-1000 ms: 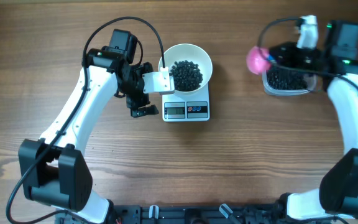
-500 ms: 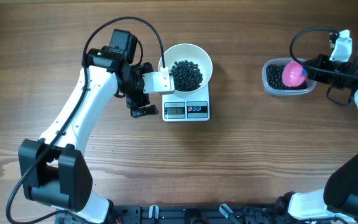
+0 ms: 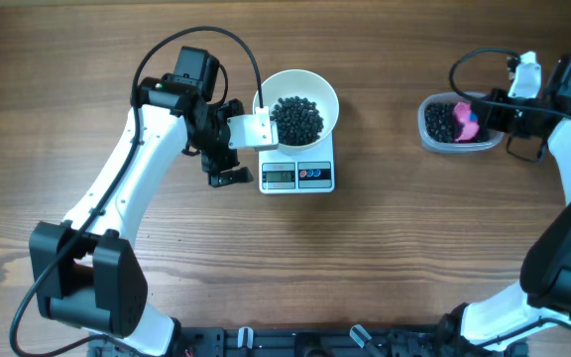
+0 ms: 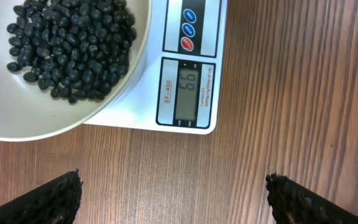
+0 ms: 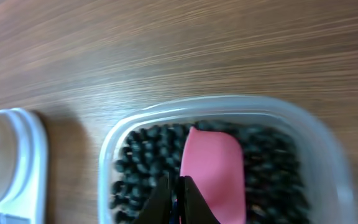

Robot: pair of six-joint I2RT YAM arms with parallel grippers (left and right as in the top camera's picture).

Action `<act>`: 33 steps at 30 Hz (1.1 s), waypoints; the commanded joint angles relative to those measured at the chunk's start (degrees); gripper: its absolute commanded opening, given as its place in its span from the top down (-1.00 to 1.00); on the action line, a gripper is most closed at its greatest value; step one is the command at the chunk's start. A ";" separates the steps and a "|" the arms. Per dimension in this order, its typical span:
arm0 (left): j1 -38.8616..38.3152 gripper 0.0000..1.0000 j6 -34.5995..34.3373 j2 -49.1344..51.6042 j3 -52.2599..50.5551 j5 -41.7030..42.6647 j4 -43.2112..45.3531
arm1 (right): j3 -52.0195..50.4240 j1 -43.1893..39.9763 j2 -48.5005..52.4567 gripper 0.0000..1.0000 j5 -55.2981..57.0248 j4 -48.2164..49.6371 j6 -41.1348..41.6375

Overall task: Scoop item into bowl and weigh 150g on scale
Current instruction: 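Return the empty pink scoop to the bean tub with right gripper, then dig the pink scoop into the black beans with the right gripper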

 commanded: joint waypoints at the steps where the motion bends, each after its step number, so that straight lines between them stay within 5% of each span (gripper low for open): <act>1: 0.37 -1.00 0.90 -0.72 0.00 0.70 -0.02 | -1.14 2.23 4.72 0.91 -5.05 0.22 4.09; 7: 0.37 -1.00 0.90 -0.72 0.00 0.70 -0.02 | -1.14 2.21 4.81 0.91 0.63 5.53 12.50; 17: 0.37 -1.00 0.90 -0.72 0.00 0.70 -0.02 | -1.14 2.21 4.81 0.92 0.83 -5.29 12.26; 27: 0.37 -1.00 0.90 -0.72 0.00 0.70 -0.02 | -1.14 1.99 4.81 0.91 5.31 5.90 18.73; 33: 0.37 -1.00 0.90 -0.72 0.00 0.70 -0.02 | -1.14 1.99 4.81 0.91 0.72 2.27 18.75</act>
